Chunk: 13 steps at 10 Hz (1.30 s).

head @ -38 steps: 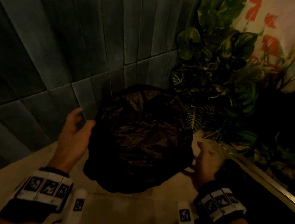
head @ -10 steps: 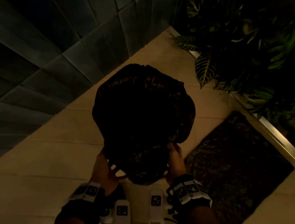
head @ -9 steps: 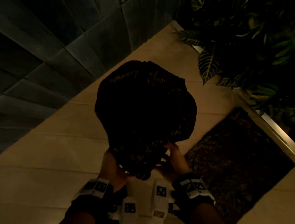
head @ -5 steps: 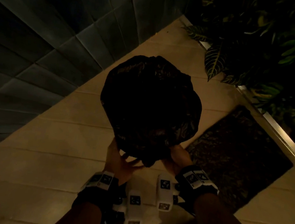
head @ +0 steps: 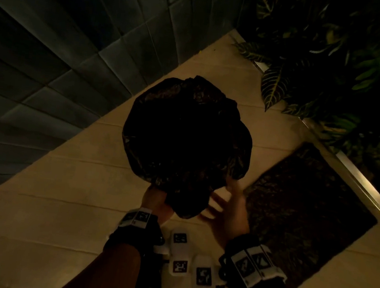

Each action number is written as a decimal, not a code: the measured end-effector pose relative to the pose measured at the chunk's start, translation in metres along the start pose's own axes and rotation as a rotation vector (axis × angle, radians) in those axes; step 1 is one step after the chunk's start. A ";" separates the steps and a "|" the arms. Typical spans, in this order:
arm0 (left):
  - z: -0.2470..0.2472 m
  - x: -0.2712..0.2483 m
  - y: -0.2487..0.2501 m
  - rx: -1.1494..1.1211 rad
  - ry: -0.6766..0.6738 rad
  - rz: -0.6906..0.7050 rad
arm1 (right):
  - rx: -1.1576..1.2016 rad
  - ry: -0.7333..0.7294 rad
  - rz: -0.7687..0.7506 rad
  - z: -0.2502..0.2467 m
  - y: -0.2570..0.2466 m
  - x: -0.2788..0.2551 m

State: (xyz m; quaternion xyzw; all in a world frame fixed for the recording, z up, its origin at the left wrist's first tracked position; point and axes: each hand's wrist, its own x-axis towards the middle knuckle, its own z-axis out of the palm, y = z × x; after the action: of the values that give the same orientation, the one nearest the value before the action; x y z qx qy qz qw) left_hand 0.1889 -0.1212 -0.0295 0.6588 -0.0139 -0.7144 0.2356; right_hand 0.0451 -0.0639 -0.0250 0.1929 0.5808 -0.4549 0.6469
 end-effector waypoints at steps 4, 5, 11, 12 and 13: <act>-0.007 0.004 -0.003 -0.310 -0.371 -0.145 | -0.090 -0.328 -0.072 0.014 -0.010 0.014; -0.015 -0.001 0.000 -0.239 -0.284 -0.123 | -0.089 -0.350 -0.094 0.015 -0.014 0.019; -0.007 0.024 0.088 0.047 -0.033 0.379 | -0.193 0.010 -0.119 0.029 -0.054 0.046; -0.008 0.017 0.080 0.153 -0.133 0.286 | -0.382 0.110 -0.196 0.031 -0.058 0.051; -0.007 0.010 0.087 0.410 -0.011 0.195 | -0.519 0.232 -0.279 0.019 -0.069 0.050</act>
State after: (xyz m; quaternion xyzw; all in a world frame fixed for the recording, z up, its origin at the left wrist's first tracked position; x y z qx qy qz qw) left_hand 0.2234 -0.2000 -0.0107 0.6843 -0.2237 -0.6742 0.1648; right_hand -0.0046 -0.1321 -0.0470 -0.0093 0.7683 -0.3510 0.5352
